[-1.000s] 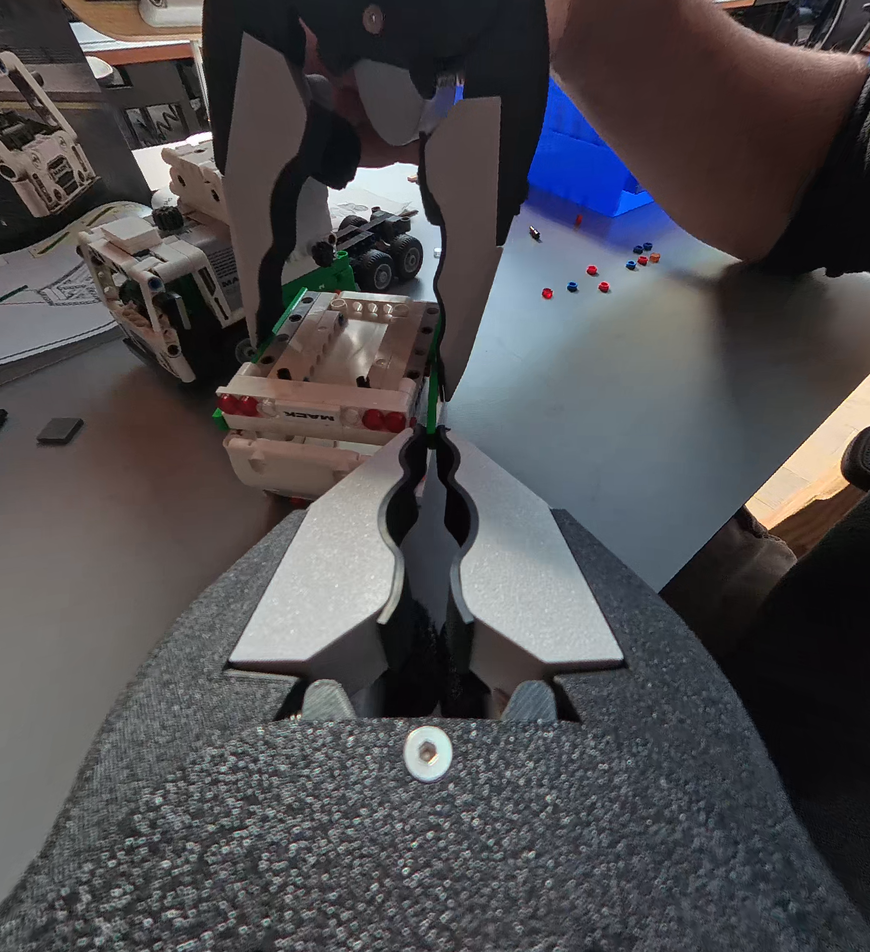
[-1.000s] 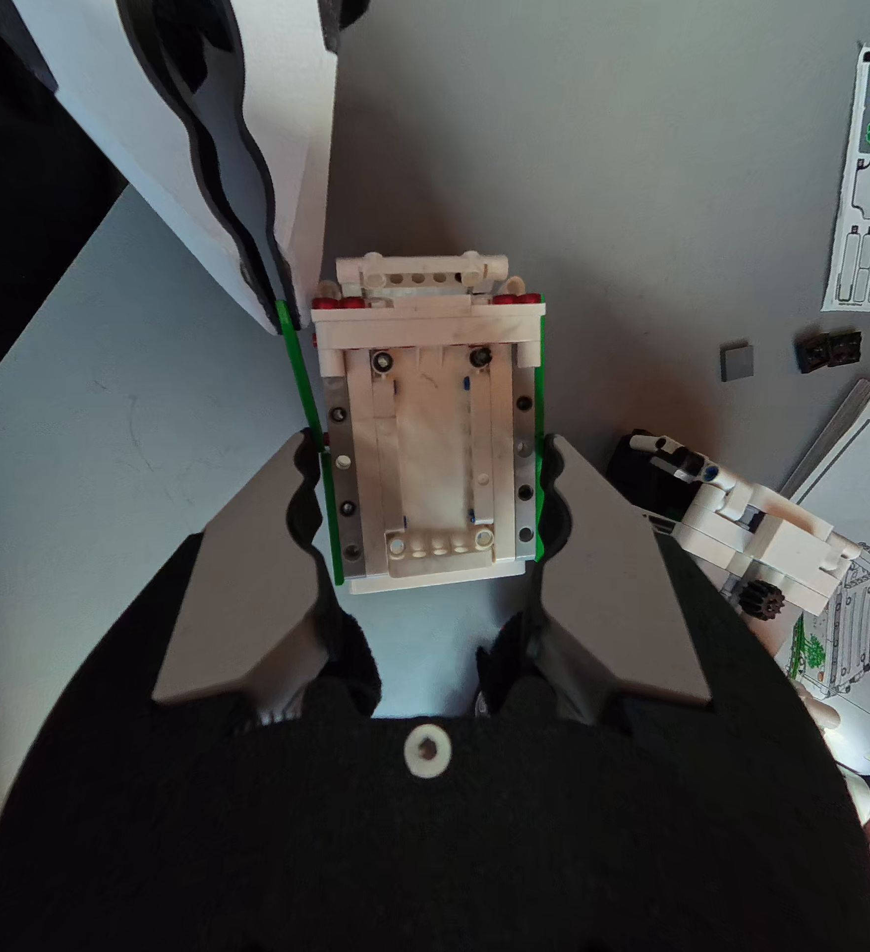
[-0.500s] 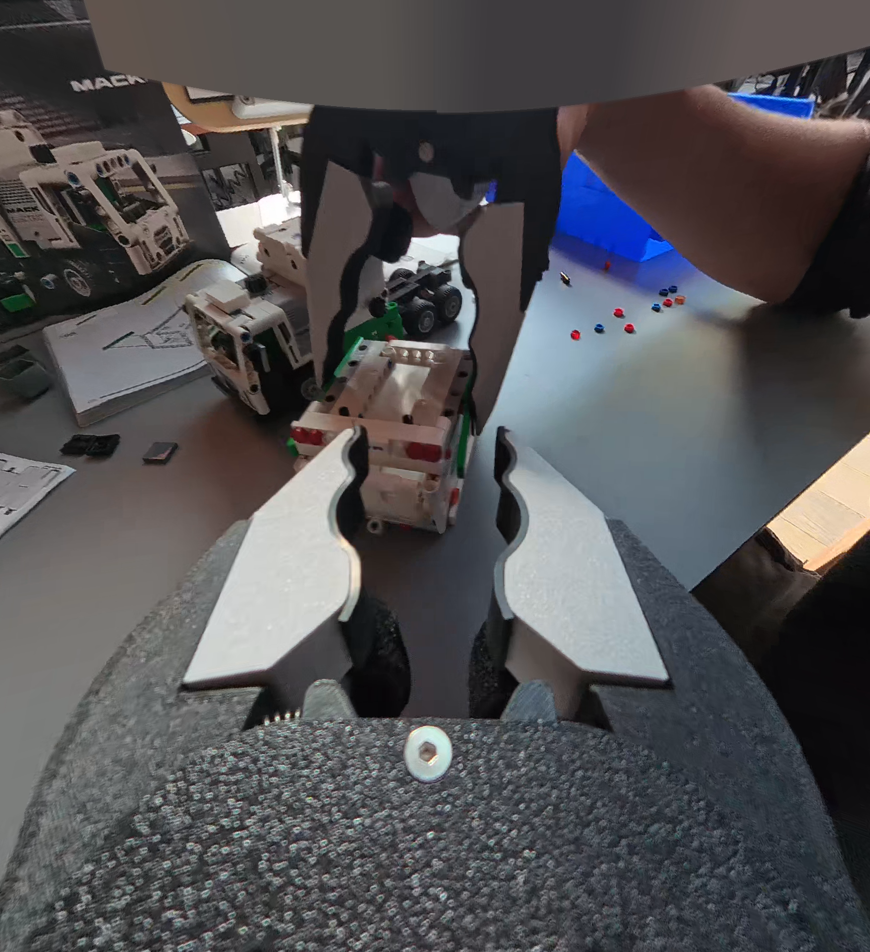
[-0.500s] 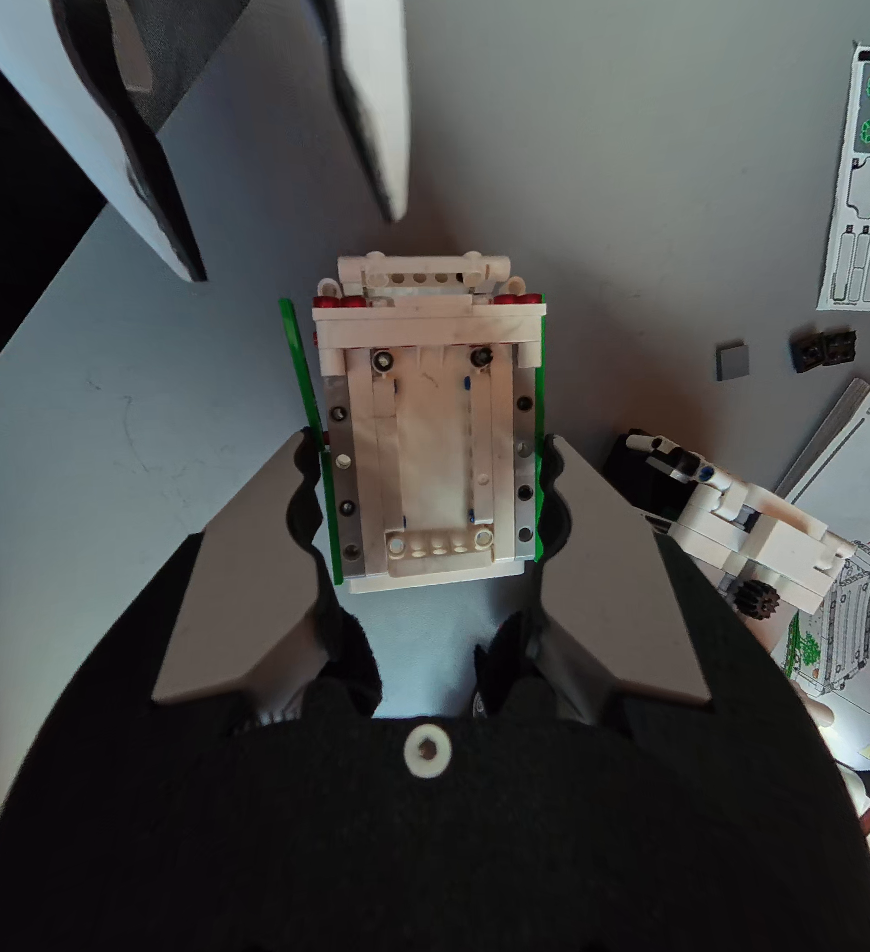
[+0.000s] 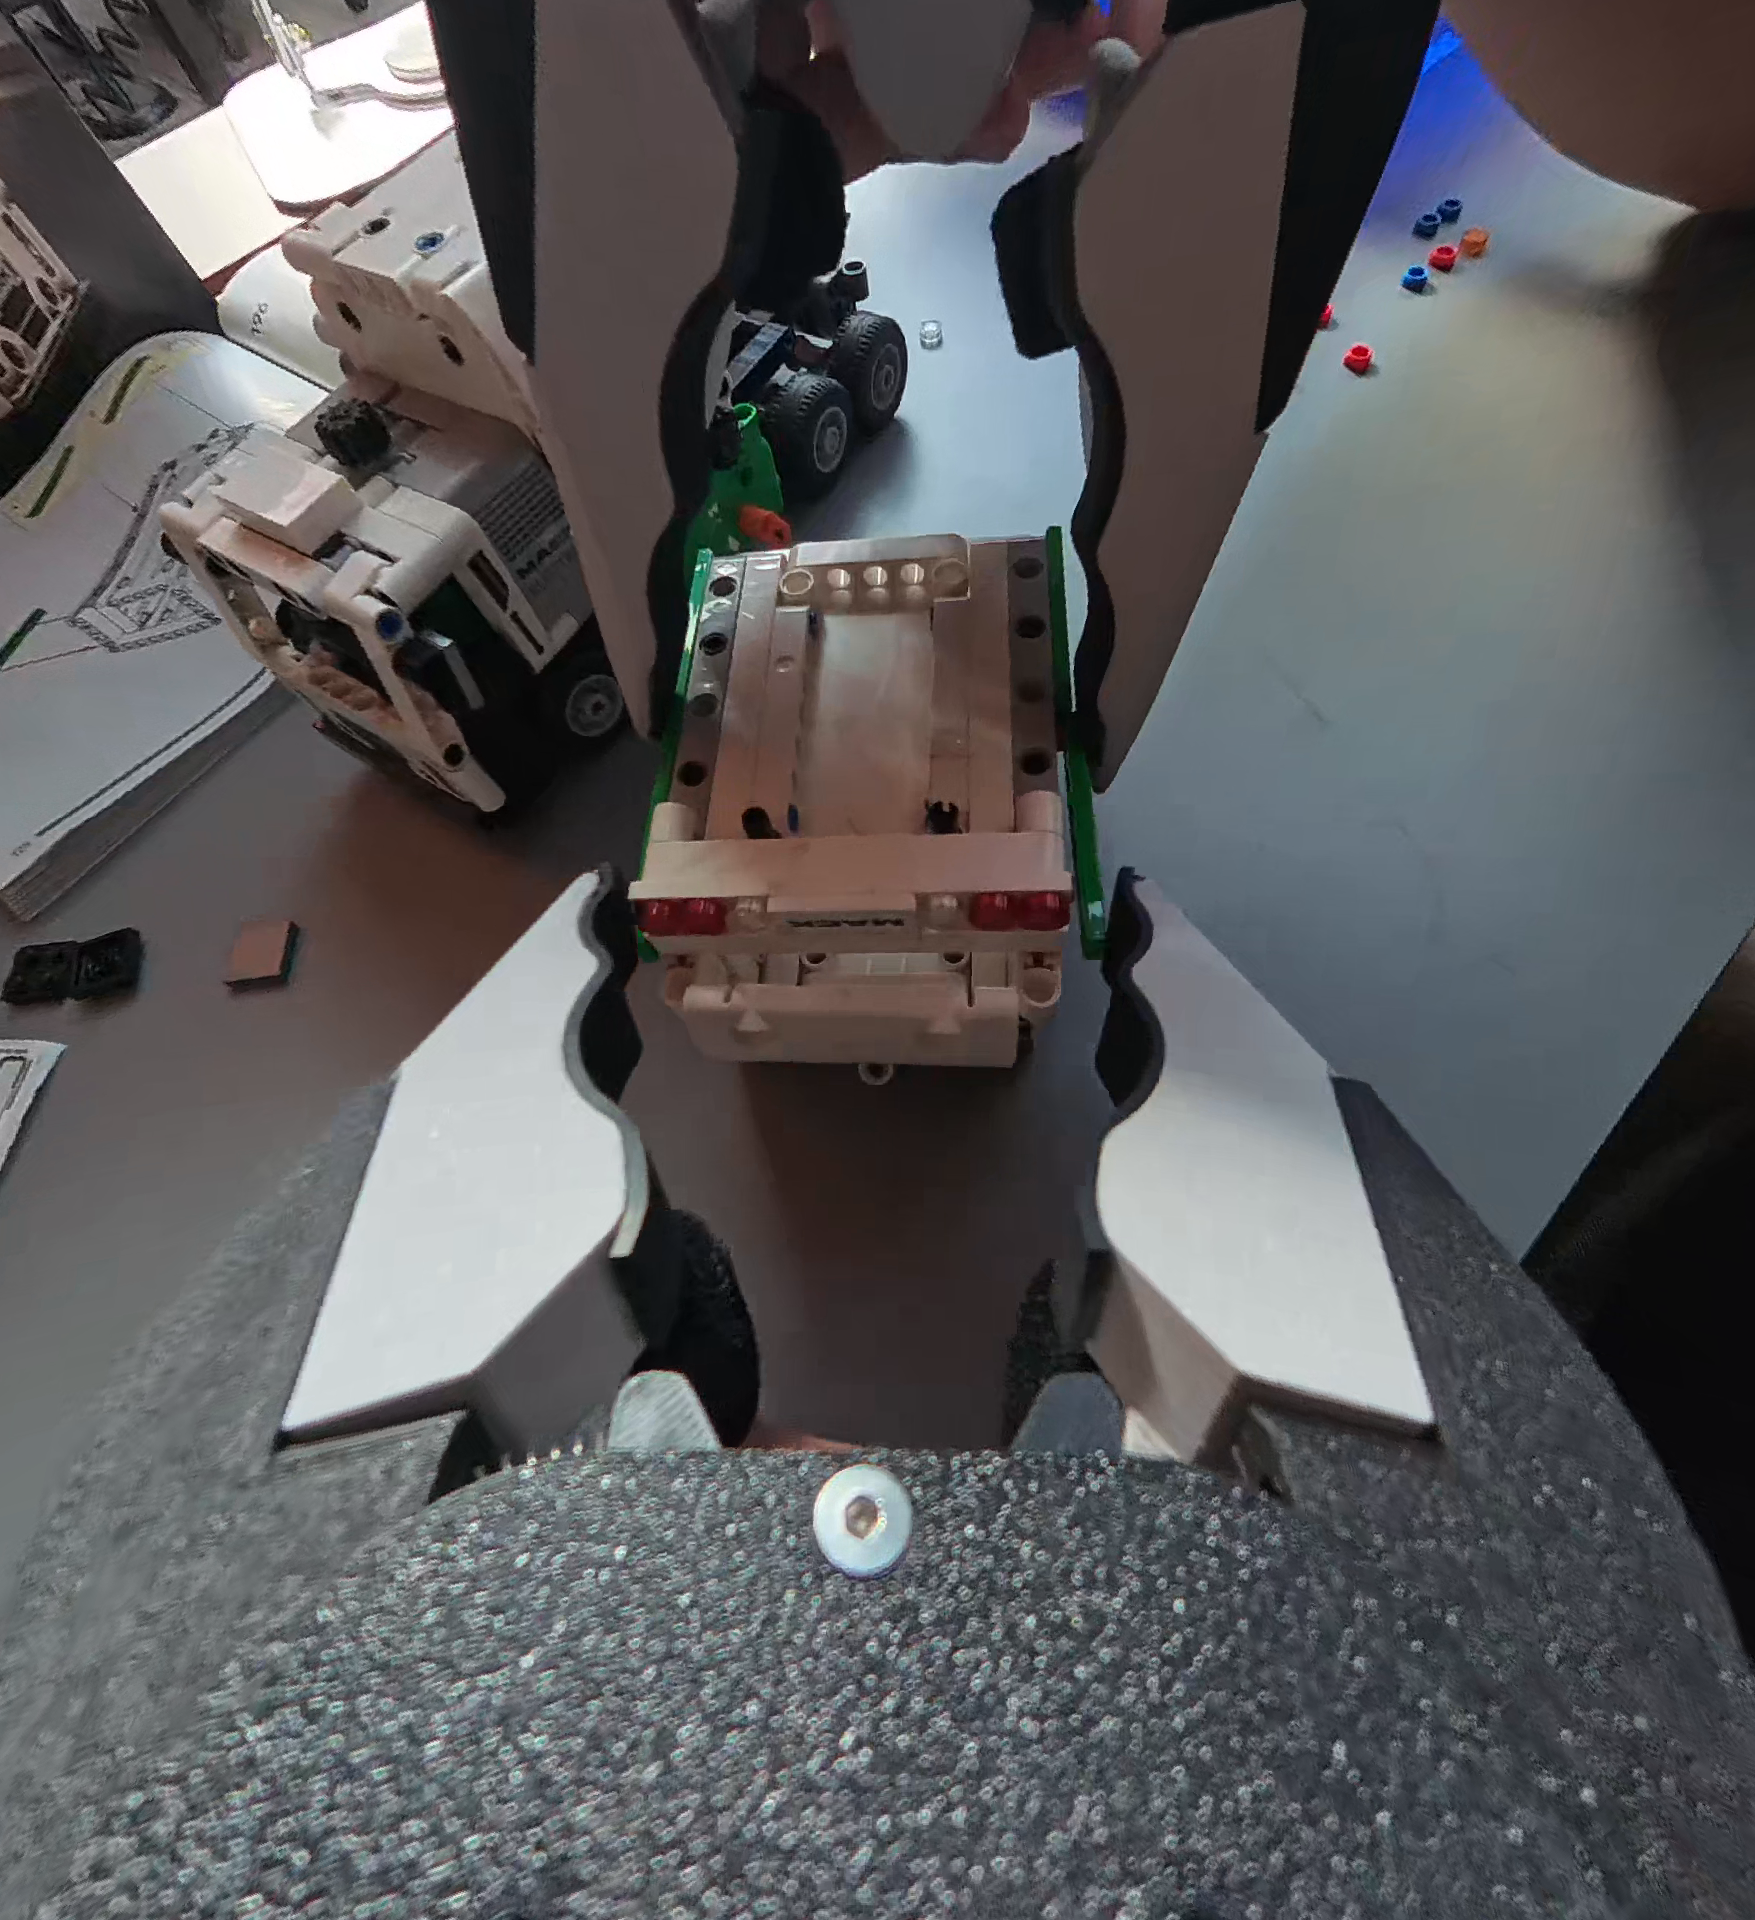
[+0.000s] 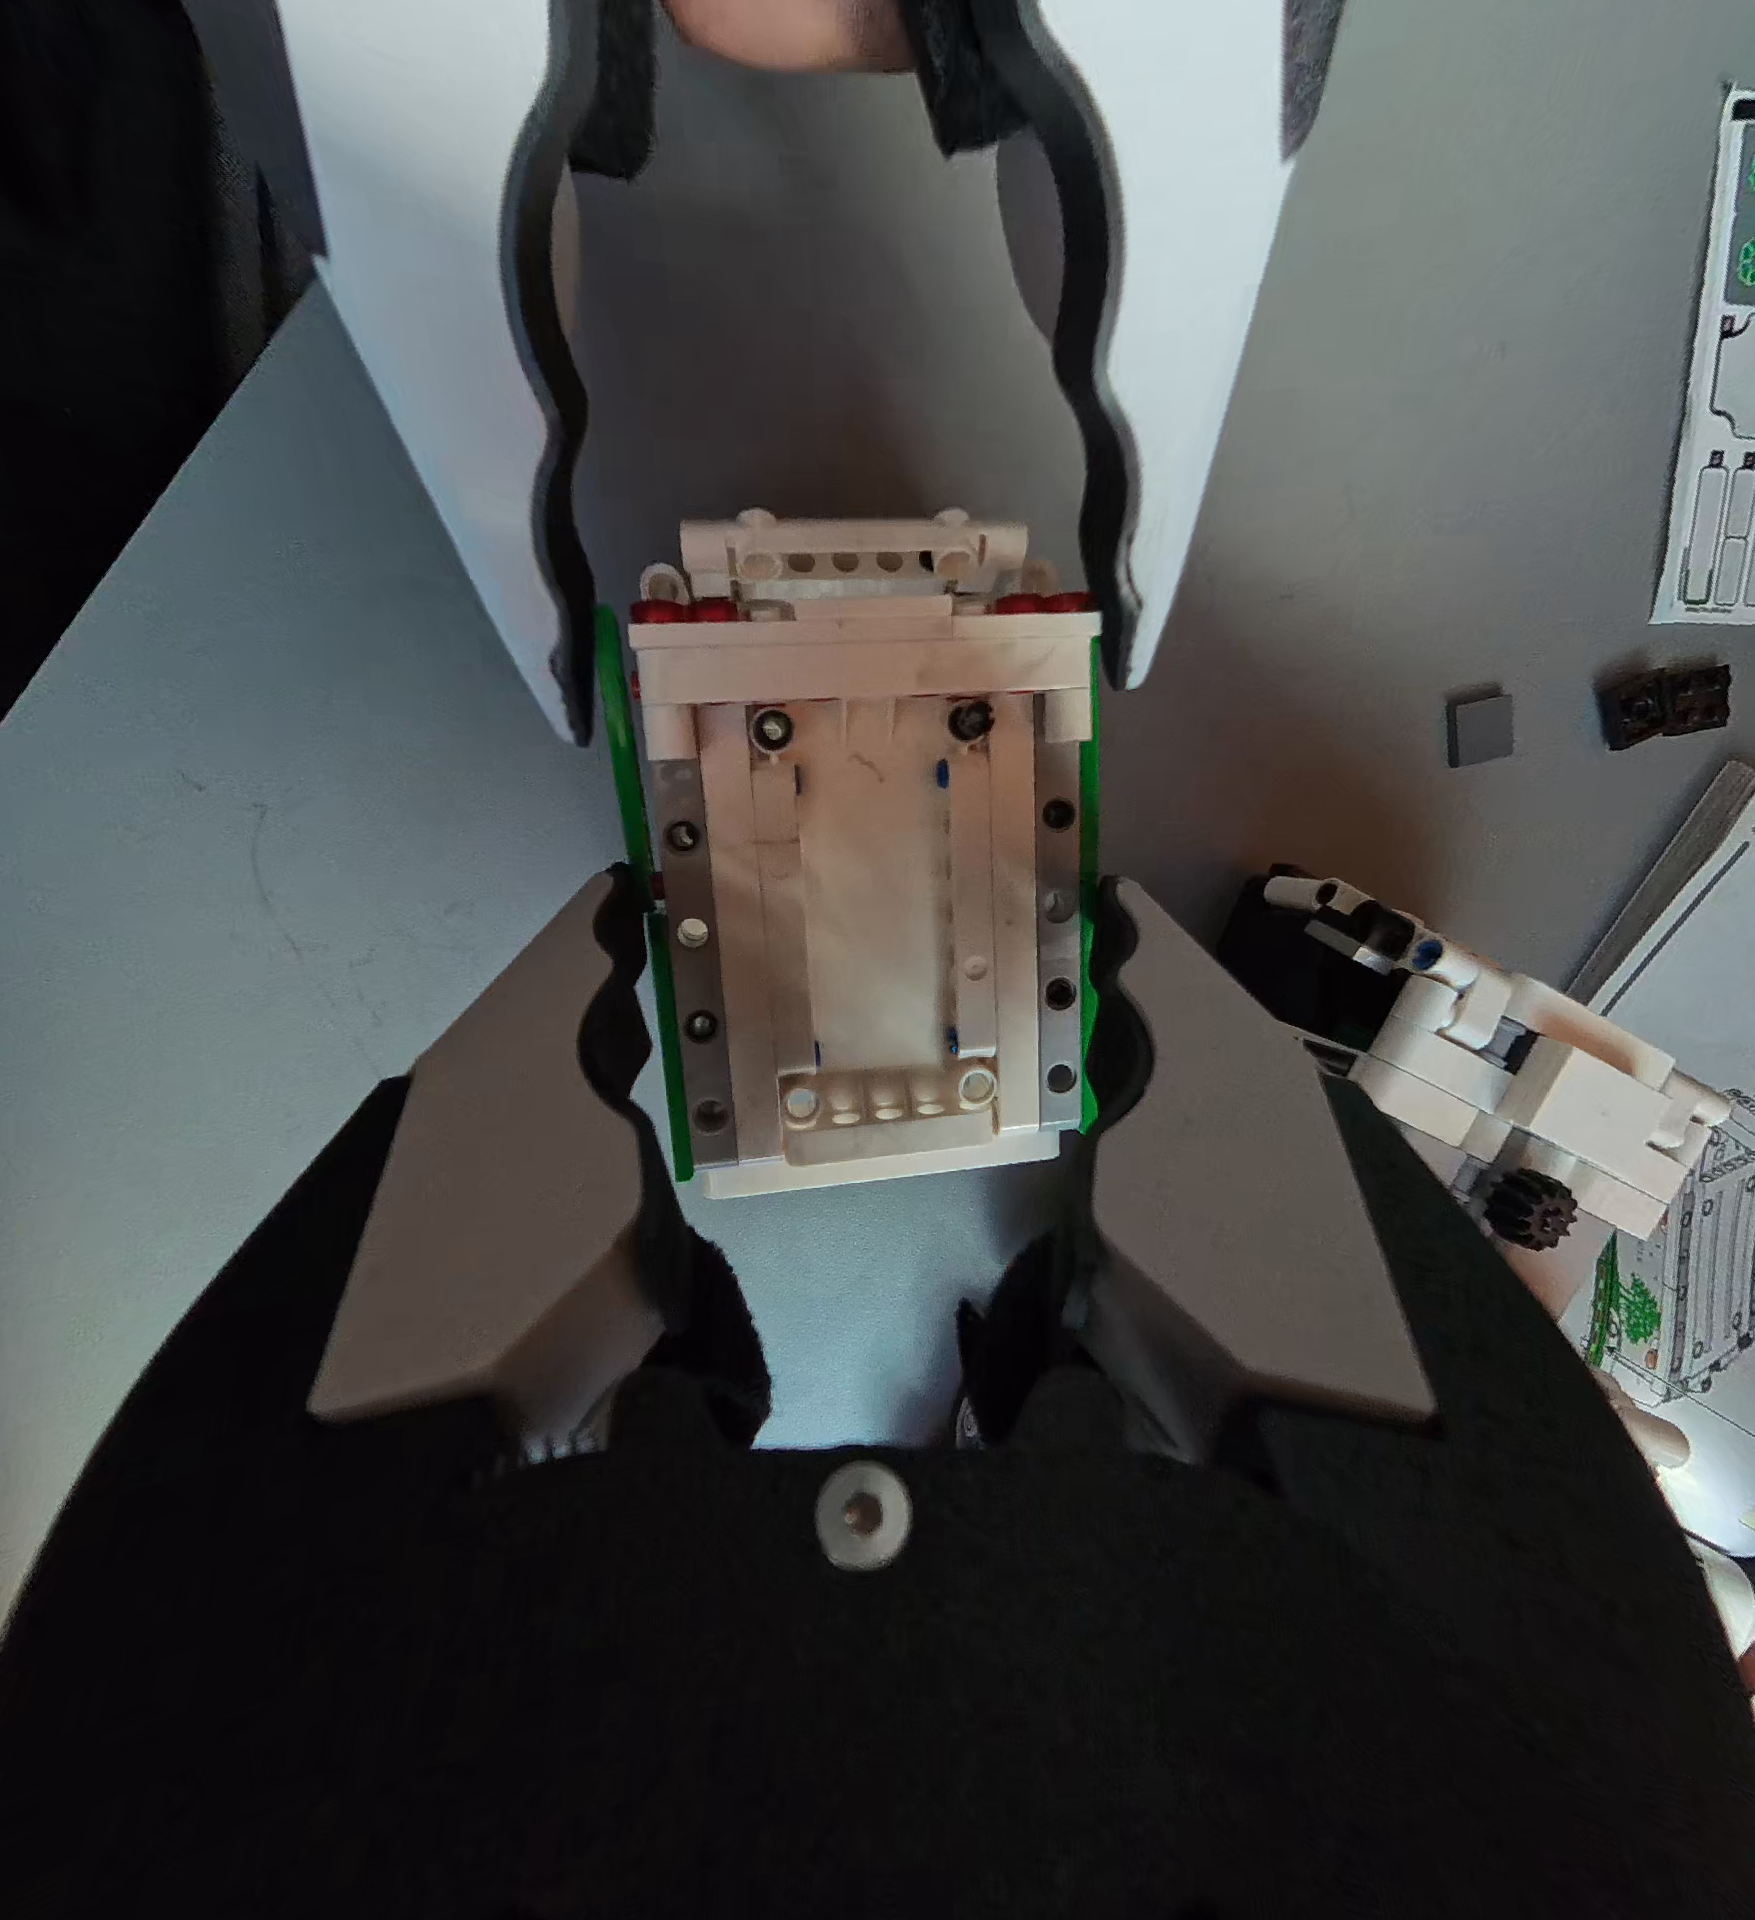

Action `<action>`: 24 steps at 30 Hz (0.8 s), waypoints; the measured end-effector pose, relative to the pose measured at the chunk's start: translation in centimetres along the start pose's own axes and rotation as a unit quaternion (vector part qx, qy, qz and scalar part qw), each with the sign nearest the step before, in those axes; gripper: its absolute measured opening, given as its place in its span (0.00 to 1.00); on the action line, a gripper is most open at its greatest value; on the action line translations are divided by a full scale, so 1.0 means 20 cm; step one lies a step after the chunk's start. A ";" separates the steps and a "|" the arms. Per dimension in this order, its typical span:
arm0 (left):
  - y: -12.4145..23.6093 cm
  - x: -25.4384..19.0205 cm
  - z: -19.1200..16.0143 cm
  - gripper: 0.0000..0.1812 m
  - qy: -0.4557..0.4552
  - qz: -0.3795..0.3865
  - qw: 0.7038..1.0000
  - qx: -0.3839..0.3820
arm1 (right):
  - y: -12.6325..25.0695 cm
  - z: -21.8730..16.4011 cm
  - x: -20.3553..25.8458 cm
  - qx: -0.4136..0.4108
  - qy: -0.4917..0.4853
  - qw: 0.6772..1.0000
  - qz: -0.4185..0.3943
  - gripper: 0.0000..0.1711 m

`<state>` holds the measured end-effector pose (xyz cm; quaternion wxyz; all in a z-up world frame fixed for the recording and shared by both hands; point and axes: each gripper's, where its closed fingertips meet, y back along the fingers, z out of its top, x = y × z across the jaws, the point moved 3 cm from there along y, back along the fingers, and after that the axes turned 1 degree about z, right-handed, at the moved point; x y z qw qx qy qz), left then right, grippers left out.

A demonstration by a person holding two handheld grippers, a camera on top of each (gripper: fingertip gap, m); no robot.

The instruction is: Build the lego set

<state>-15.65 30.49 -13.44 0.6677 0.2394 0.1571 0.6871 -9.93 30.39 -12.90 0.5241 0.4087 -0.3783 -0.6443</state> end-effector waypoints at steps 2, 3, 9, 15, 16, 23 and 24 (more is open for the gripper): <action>-0.01 0.01 0.00 0.49 -0.008 0.004 1.000 0.001 | 0.00 0.00 0.00 -0.001 -0.001 1.000 0.001 0.50; -0.01 0.01 0.00 0.49 -0.012 0.006 1.000 0.004 | 0.00 0.00 0.00 -0.001 -0.001 1.000 0.000 0.50; -0.01 0.02 0.00 0.48 -0.014 0.004 1.000 0.011 | 0.00 -0.01 0.00 0.001 -0.005 1.000 -0.001 0.50; -0.01 0.02 0.01 0.47 0.019 -0.009 1.000 0.000 | -0.01 -0.01 0.00 0.010 0.005 1.000 -0.015 0.50; -0.01 0.02 0.01 0.47 0.017 -0.008 1.000 0.000 | -0.01 -0.01 0.00 0.013 0.006 1.000 -0.016 0.50; -0.01 0.01 0.01 0.47 0.016 -0.001 1.000 -0.010 | -0.01 -0.02 0.00 0.013 0.012 1.000 -0.018 0.50; -0.01 0.01 0.01 0.47 0.016 -0.001 1.000 -0.013 | -0.01 -0.02 0.00 0.010 0.011 1.000 -0.016 0.50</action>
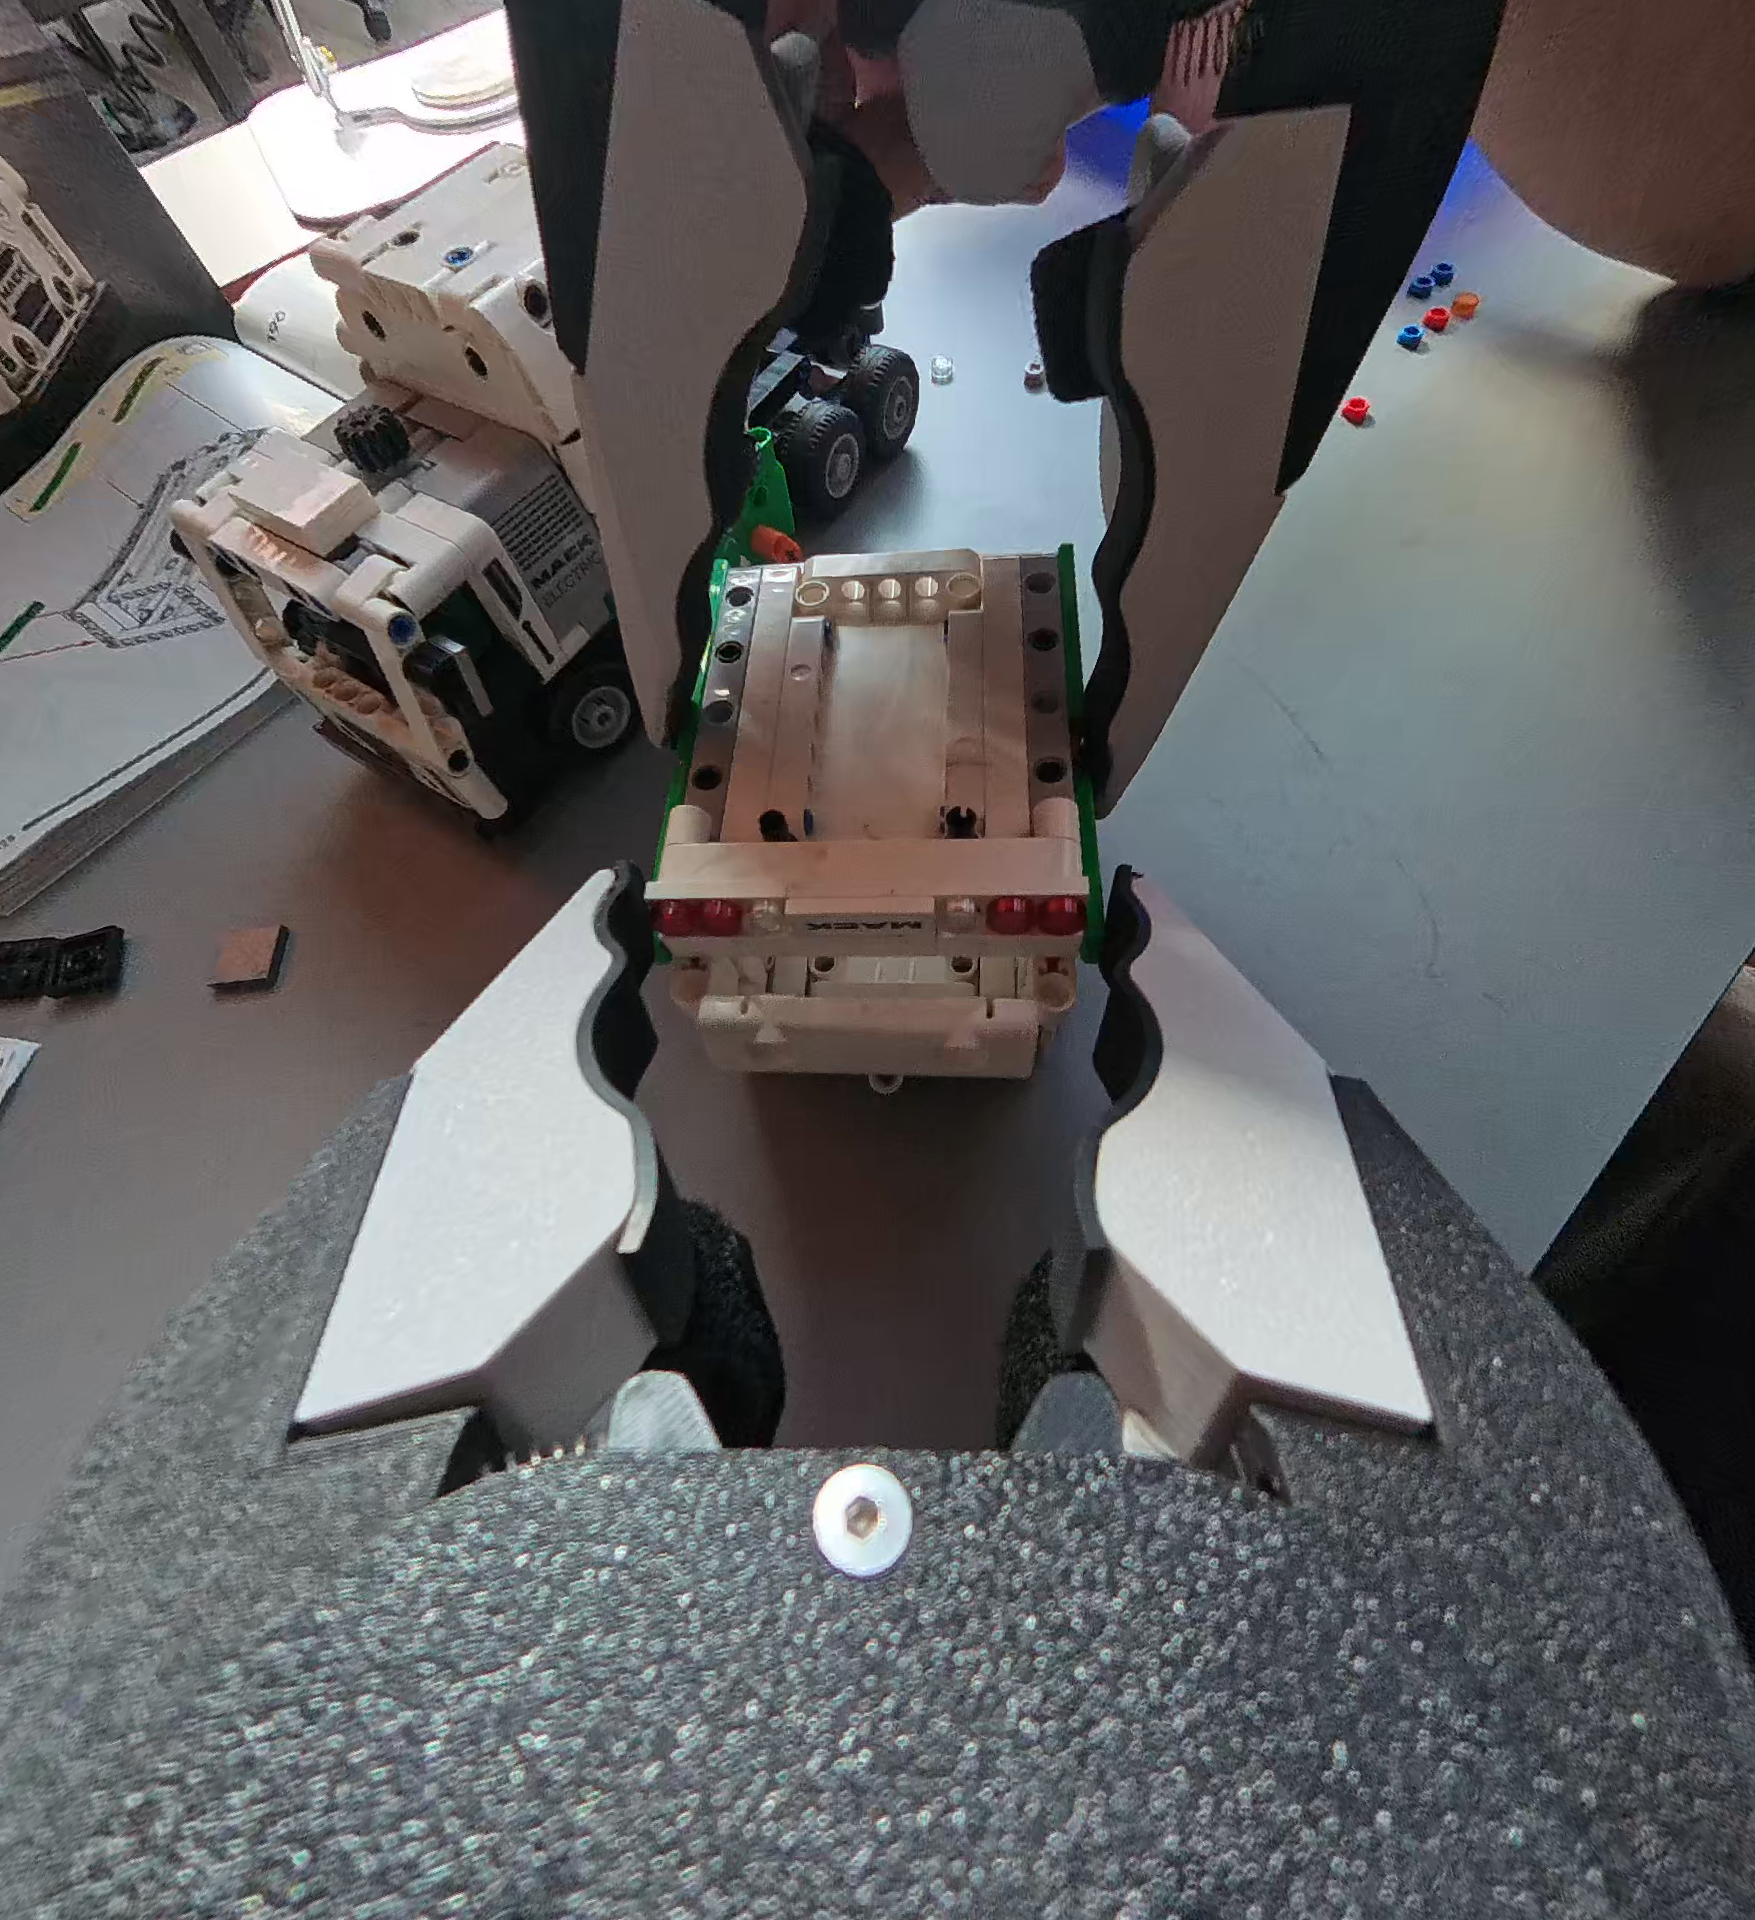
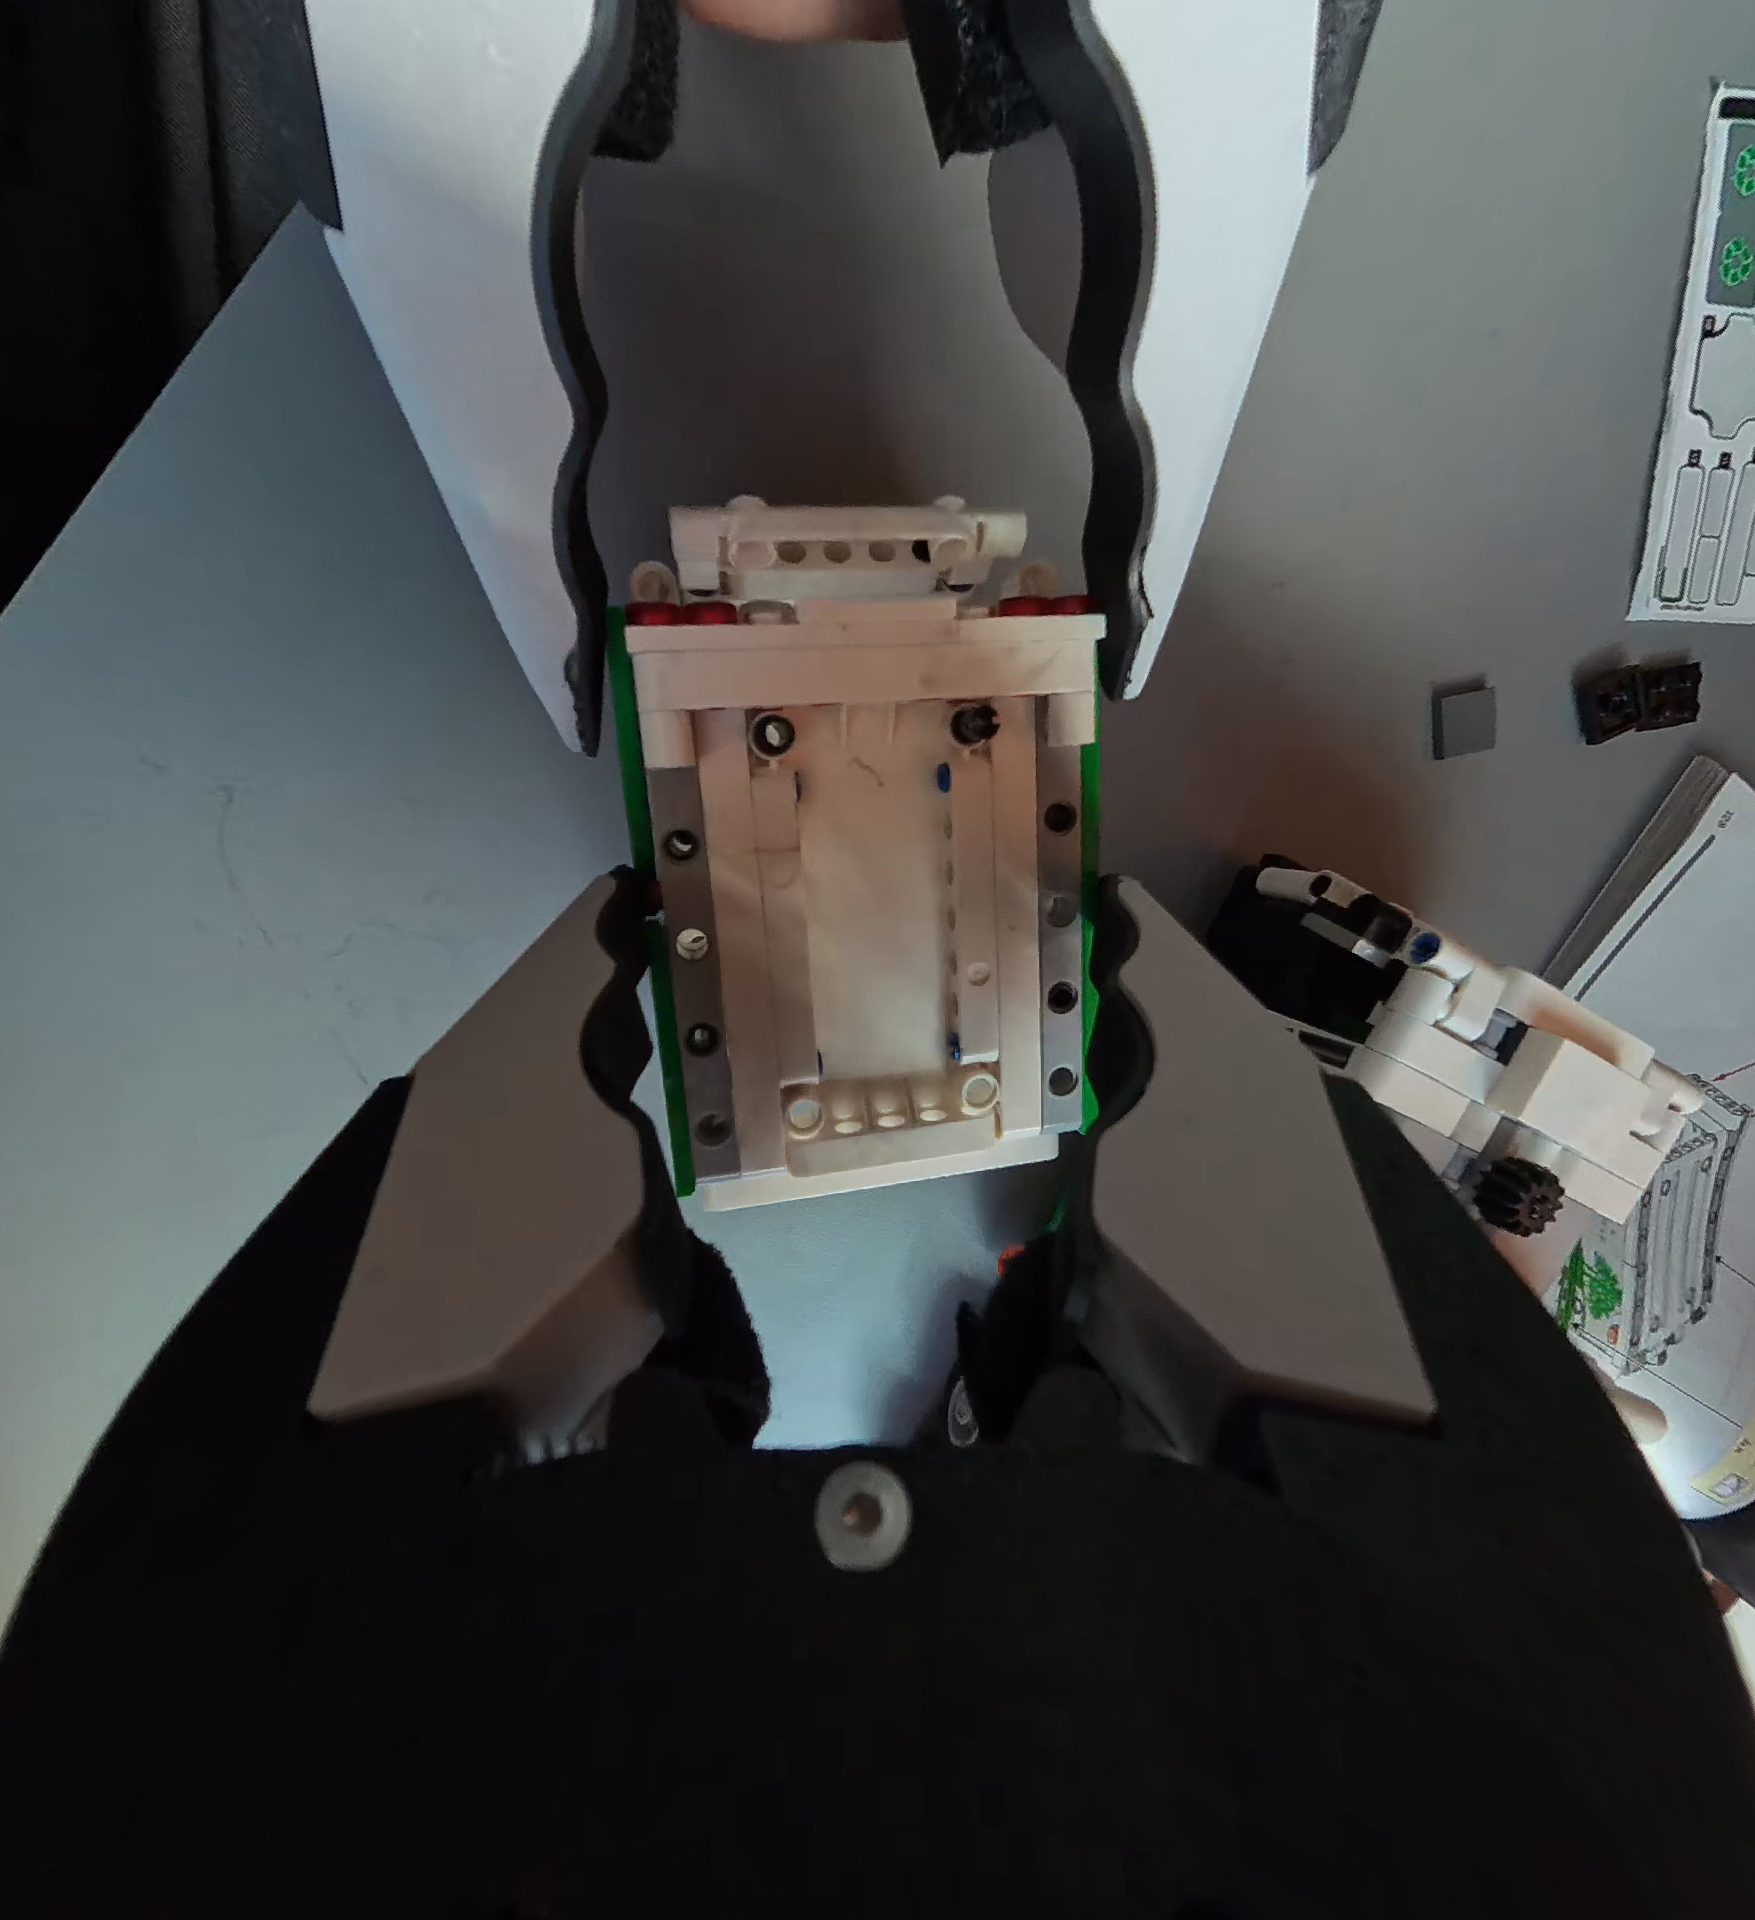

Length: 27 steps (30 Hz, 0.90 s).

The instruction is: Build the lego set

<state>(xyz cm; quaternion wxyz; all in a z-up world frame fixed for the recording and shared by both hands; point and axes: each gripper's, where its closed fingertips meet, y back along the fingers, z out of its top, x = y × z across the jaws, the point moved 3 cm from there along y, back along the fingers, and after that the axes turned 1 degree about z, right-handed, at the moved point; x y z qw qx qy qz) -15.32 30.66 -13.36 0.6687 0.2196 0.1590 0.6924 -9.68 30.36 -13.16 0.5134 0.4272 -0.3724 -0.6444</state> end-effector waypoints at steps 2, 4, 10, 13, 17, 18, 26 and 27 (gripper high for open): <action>0.00 0.00 0.00 0.47 -0.004 -0.001 1.000 -0.006 | 0.01 0.00 0.00 -0.004 -0.007 1.000 0.010 0.50; 0.00 -0.01 0.00 0.47 -0.006 -0.004 1.000 -0.009 | 0.01 0.00 0.01 -0.008 -0.012 1.000 0.021 0.50; 0.00 0.00 0.00 0.47 -0.005 -0.001 1.000 -0.015 | 0.11 0.00 -0.01 -0.039 -0.045 0.998 -0.006 0.56; 0.00 0.00 0.00 0.47 -0.005 0.013 1.000 -0.017 | 0.32 0.01 0.00 -0.147 -0.174 0.972 -0.062 0.45; 0.02 -0.01 -0.01 0.47 0.025 0.056 0.998 -0.013 | 0.37 -0.02 0.19 -0.329 -0.460 0.824 -0.039 0.33; 0.03 -0.01 -0.02 0.47 0.035 0.076 0.996 -0.010 | 0.34 -0.03 0.23 -0.375 -0.537 0.755 -0.032 0.28; 0.09 -0.04 -0.05 0.47 0.060 0.119 0.991 -0.024 | 0.01 -0.01 0.32 -0.561 -0.743 0.354 0.090 0.18; 0.09 -0.03 -0.05 0.47 0.059 0.116 0.991 -0.024 | 0.01 0.00 0.31 -0.564 -0.746 0.342 0.092 0.18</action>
